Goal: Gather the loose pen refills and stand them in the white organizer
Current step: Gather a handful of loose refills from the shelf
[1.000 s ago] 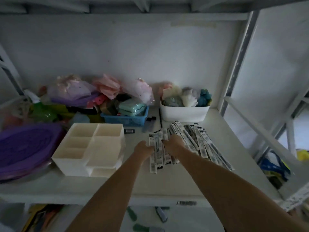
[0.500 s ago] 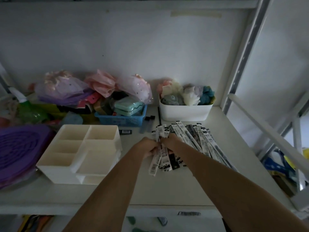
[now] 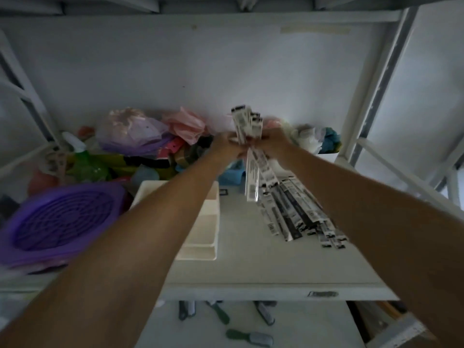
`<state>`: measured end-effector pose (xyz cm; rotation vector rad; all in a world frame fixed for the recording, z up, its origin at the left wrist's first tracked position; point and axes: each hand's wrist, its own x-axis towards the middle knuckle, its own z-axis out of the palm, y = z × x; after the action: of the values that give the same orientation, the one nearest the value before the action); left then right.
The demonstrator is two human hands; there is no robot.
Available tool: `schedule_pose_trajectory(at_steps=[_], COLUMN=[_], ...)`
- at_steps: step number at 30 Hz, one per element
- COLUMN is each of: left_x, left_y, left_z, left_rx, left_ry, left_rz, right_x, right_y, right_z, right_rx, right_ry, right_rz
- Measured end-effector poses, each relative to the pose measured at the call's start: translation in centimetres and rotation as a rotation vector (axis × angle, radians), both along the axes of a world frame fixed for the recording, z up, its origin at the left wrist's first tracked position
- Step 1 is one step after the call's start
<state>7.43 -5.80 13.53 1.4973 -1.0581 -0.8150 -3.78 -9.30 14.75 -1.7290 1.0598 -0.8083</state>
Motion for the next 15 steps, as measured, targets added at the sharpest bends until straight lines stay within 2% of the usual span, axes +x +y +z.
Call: schedule_pose_trajectory(at_steps=[4,11,15], left_x=[4.9,11.8,13.8], left_y=[4.8,10.6,11.9], left_z=[4.2,5.1,3.6], left_rx=[-0.059,-0.025,0.013], left_ry=[-0.201,-0.424,-0.422], left_rz=[-0.008,0.051,0.106], right_x=[4.7,12.4,14.7], right_y=[3.9,9.4,10.7], right_z=[3.2,2.9,1.7], right_rx=[-0.091,-0.112,-0.091], right_ry=[-0.017,-0.034,-0.038], right_rz=[-0.030,-0.046,-0.026])
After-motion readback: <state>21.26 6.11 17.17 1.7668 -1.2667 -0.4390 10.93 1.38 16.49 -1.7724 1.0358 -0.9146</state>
